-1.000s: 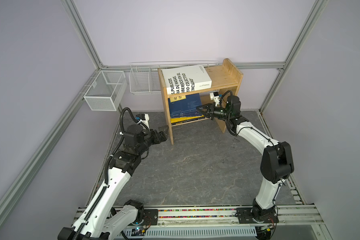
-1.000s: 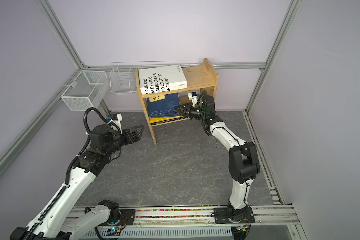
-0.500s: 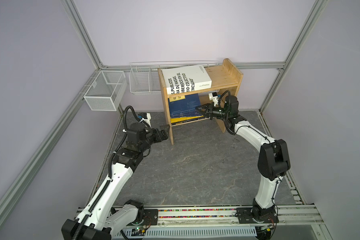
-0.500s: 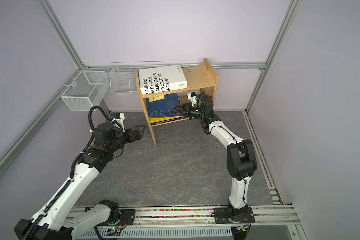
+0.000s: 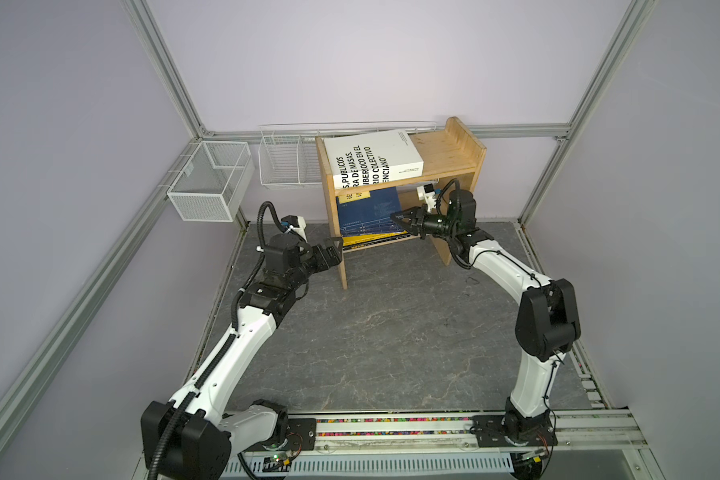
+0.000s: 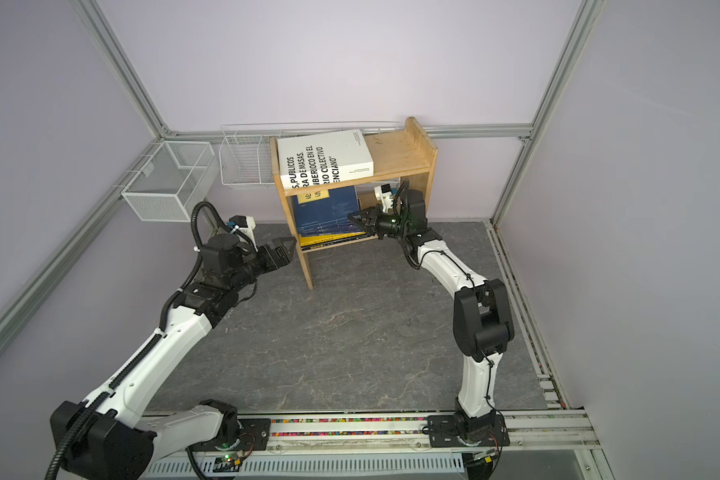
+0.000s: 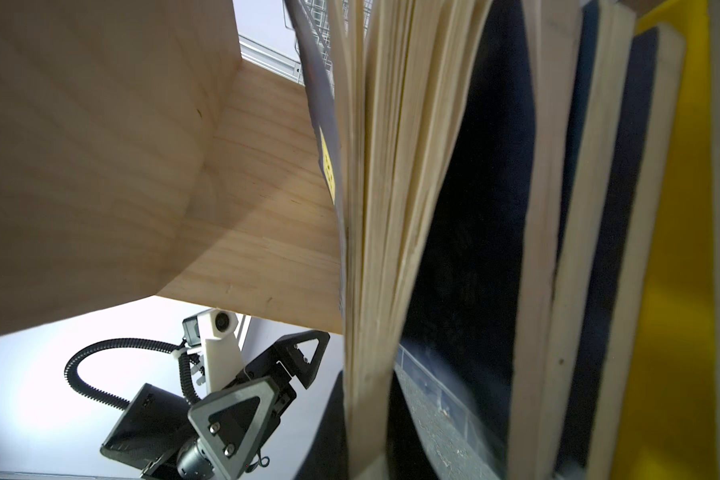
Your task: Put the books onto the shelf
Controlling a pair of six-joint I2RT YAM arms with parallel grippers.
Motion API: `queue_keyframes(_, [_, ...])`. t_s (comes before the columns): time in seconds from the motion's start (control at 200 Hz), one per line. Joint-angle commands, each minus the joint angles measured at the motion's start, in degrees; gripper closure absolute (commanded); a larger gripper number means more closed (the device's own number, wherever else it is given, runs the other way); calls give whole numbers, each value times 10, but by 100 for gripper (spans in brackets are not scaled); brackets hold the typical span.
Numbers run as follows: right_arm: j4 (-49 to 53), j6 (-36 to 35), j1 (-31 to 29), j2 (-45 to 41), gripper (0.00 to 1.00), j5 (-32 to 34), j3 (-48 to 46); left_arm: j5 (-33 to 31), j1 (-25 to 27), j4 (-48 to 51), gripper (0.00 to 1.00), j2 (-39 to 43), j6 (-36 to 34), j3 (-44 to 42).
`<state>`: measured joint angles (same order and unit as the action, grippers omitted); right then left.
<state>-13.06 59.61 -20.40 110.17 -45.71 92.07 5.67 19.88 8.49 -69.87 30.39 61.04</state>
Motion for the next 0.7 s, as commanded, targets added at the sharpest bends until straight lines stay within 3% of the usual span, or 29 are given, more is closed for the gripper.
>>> queue_keyframes(0.0, [28,-32,-4,0,91,18,19,-17,-3,-80,3,-31,38,27])
queue_keyframes(0.125, [32,-34,-4,3,90,21,22,-46,12,-103,3,-66,47,44])
queue_keyframes(0.385, [42,-41,-4,4,89,26,27,-183,64,-113,3,-118,34,71])
queue_keyframes(0.695, [47,-44,-4,13,88,25,34,-219,68,-114,3,-195,41,110])
